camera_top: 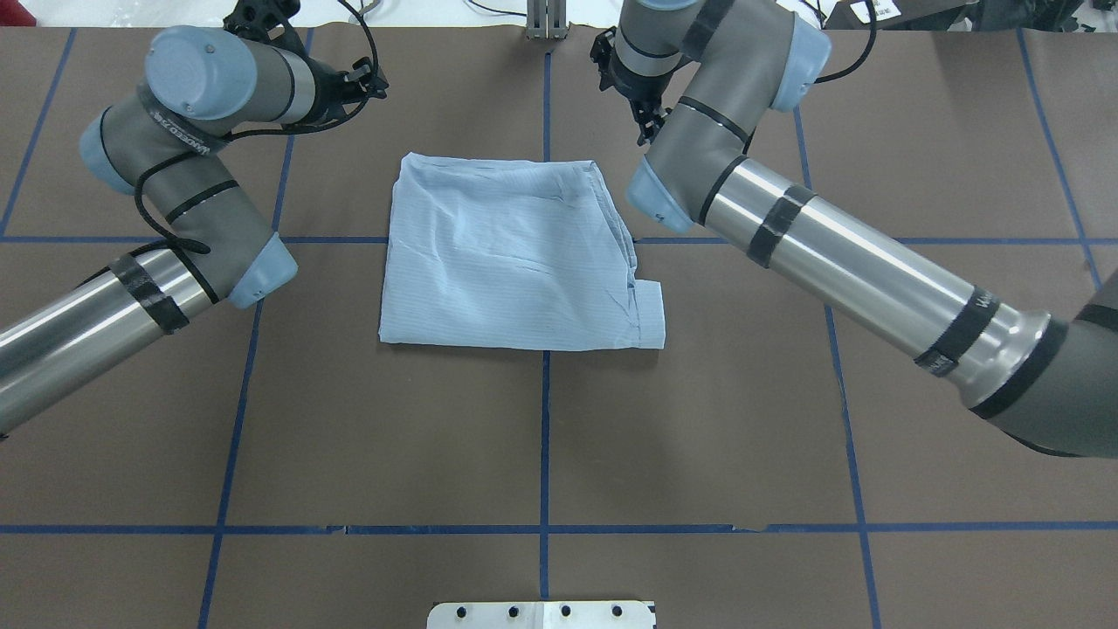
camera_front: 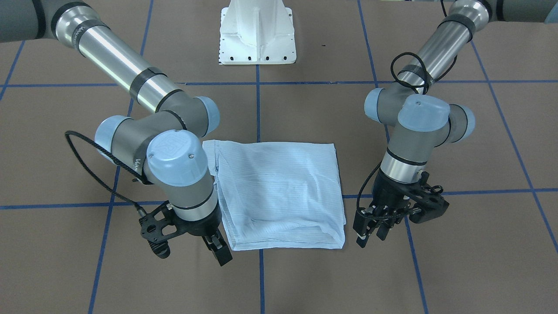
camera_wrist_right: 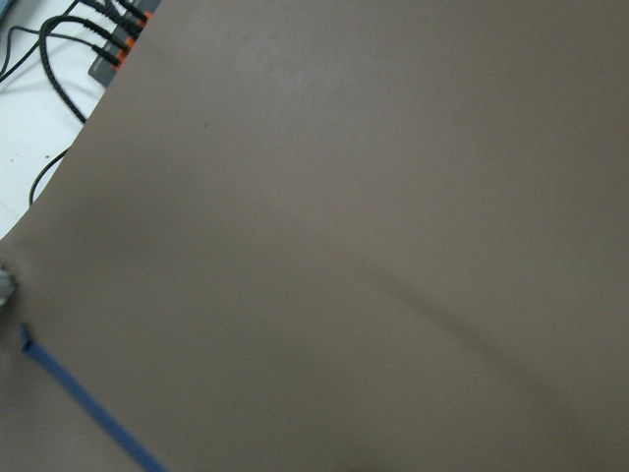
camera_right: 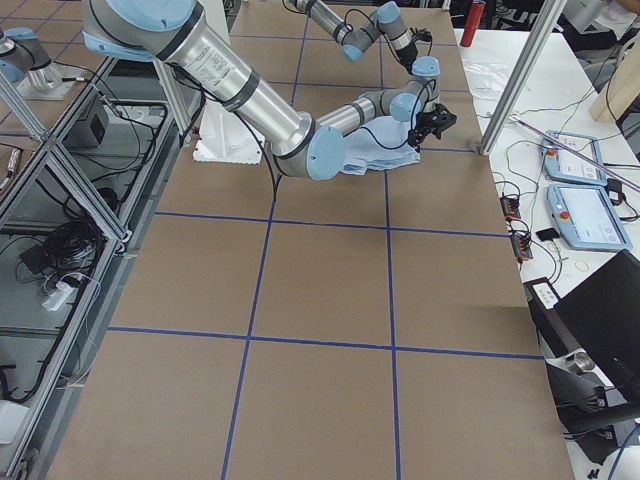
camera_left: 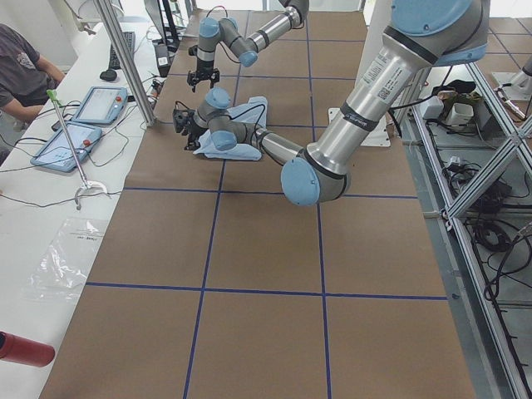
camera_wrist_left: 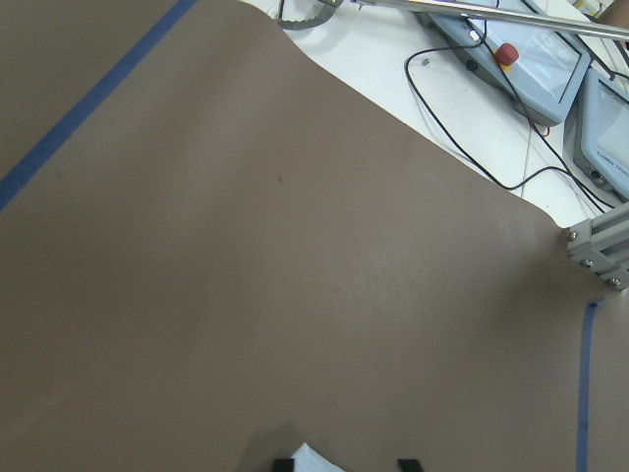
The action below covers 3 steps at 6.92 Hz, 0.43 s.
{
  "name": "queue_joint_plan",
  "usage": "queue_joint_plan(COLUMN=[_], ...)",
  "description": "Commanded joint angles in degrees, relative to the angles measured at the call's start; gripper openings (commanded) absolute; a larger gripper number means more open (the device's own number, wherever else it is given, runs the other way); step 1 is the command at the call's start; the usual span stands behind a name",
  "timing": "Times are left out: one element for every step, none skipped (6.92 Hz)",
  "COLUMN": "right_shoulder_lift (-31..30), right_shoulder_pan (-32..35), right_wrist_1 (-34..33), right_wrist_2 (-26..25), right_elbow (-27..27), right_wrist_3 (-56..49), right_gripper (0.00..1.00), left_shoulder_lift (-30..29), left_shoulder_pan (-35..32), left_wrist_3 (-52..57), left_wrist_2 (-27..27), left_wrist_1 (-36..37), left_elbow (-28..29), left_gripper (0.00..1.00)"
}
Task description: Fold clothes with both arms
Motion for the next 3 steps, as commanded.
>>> queue_joint_plan(right_shoulder_lift=[-14.4,-20.3,-25.8], right_shoulder_pan=[7.7,11.4,15.5], right_wrist_1=[-0.6,-0.5,-0.6], right_wrist_2=[8.2,10.8,12.5], right_elbow=[11.0,14.6,18.2], right_wrist_3=[-19.3,-27.7,-39.8], right_gripper=[1.0,1.0,1.0], left_shoulder_lift=[6.9,11.7,16.3], left_shoulder_pan=[-5.0,-9.3,-15.0], left_wrist_3=[14.6,25.7,39.0], left_wrist_2=[-9.9,-15.4,-22.2], left_wrist_1=[0.0,0.5,0.7], left_elbow=[-5.8,-10.0,-11.3], left_gripper=[0.68,0.68,0.68])
